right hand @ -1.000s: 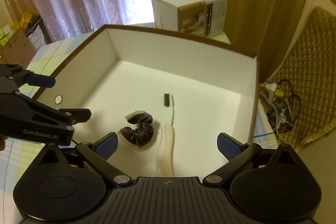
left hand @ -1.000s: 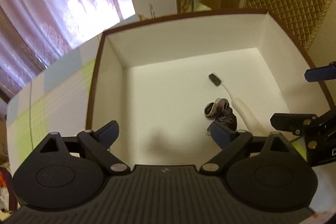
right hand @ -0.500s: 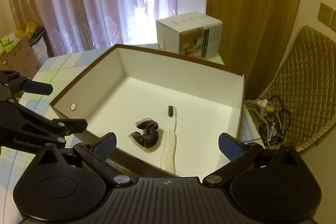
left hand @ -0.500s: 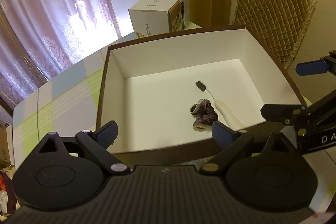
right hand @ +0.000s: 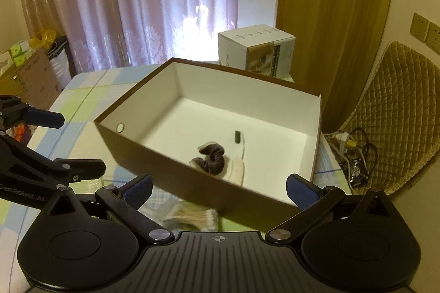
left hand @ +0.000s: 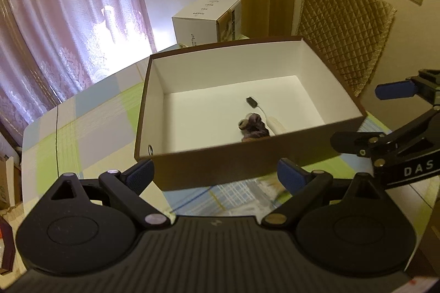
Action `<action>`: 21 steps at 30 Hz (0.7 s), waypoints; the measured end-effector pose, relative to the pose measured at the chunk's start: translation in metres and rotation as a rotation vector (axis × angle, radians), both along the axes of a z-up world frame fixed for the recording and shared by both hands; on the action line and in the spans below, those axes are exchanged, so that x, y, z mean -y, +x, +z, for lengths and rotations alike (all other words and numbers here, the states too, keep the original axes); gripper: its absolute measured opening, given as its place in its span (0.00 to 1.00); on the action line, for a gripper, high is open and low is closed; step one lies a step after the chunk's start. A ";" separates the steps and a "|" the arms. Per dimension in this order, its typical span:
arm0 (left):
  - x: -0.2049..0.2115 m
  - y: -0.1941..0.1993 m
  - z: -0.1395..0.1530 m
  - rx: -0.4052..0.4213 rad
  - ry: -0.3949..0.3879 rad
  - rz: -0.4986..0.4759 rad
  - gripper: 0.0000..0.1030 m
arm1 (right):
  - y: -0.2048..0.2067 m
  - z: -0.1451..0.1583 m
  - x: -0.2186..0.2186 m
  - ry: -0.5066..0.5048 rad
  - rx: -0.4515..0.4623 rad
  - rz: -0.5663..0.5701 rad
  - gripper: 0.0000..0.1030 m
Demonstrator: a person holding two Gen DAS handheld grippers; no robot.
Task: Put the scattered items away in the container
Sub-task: 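Withdraw both tools from the box back toward the remaining items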
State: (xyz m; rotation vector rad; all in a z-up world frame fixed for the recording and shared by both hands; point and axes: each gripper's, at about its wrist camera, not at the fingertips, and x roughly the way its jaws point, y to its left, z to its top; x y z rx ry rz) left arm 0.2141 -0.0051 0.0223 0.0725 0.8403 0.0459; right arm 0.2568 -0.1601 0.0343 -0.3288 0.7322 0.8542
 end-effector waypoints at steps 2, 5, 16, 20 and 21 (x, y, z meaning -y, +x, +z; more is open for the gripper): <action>0.001 -0.011 0.000 0.004 -0.003 0.000 0.91 | -0.009 -0.001 0.002 0.001 0.002 0.006 0.98; 0.001 -0.027 -0.002 0.003 -0.006 0.001 0.91 | -0.022 -0.002 0.005 -0.002 0.006 0.013 0.98; -0.001 -0.078 -0.020 -0.016 -0.020 0.027 0.91 | -0.060 -0.014 0.019 0.000 0.010 0.012 0.98; -0.007 -0.093 -0.028 -0.031 -0.053 0.053 0.91 | -0.073 -0.024 0.025 -0.004 -0.004 0.015 0.98; -0.009 -0.096 -0.030 -0.034 -0.059 0.059 0.91 | -0.075 -0.026 0.026 -0.008 -0.010 0.017 0.98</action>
